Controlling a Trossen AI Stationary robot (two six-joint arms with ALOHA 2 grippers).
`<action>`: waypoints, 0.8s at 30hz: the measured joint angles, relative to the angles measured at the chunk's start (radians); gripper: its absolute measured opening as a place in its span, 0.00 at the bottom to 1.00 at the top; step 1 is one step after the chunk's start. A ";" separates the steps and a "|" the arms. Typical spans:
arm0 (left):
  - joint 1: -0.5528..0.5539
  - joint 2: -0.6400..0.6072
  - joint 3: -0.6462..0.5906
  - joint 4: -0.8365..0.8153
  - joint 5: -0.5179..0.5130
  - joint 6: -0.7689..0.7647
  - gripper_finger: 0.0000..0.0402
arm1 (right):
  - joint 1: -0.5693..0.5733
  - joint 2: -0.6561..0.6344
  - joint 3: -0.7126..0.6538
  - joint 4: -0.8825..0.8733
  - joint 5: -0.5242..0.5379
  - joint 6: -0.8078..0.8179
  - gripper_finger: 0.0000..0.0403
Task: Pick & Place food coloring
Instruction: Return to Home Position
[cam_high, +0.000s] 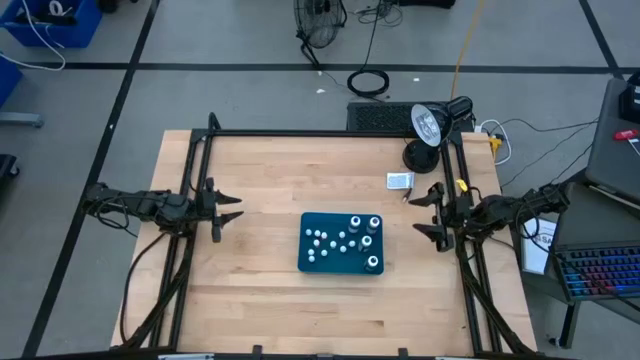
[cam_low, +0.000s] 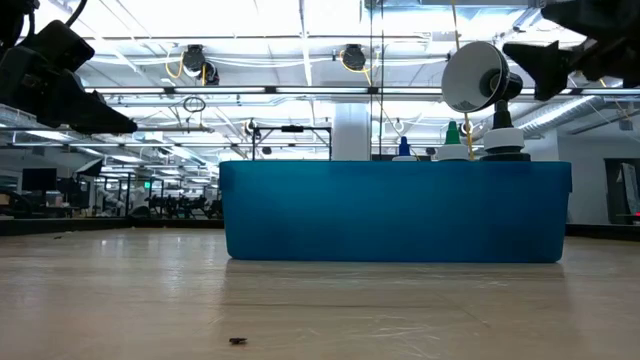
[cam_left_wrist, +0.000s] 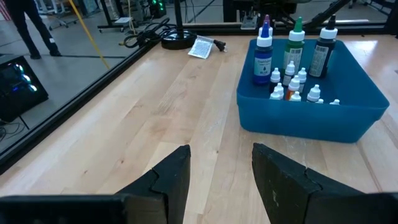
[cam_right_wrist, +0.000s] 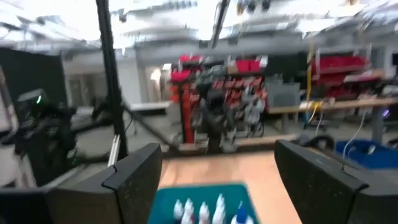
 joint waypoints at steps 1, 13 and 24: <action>0.000 0.000 0.000 0.000 0.000 0.000 0.44 | 0.000 0.003 0.000 -0.020 -0.004 0.009 0.73; 0.000 0.000 0.000 0.001 0.000 0.000 0.44 | 0.000 0.006 -0.003 -0.064 -0.003 0.015 0.73; 0.000 0.000 0.000 0.000 0.000 0.000 0.44 | 0.000 0.006 -0.004 -0.064 -0.002 0.015 0.73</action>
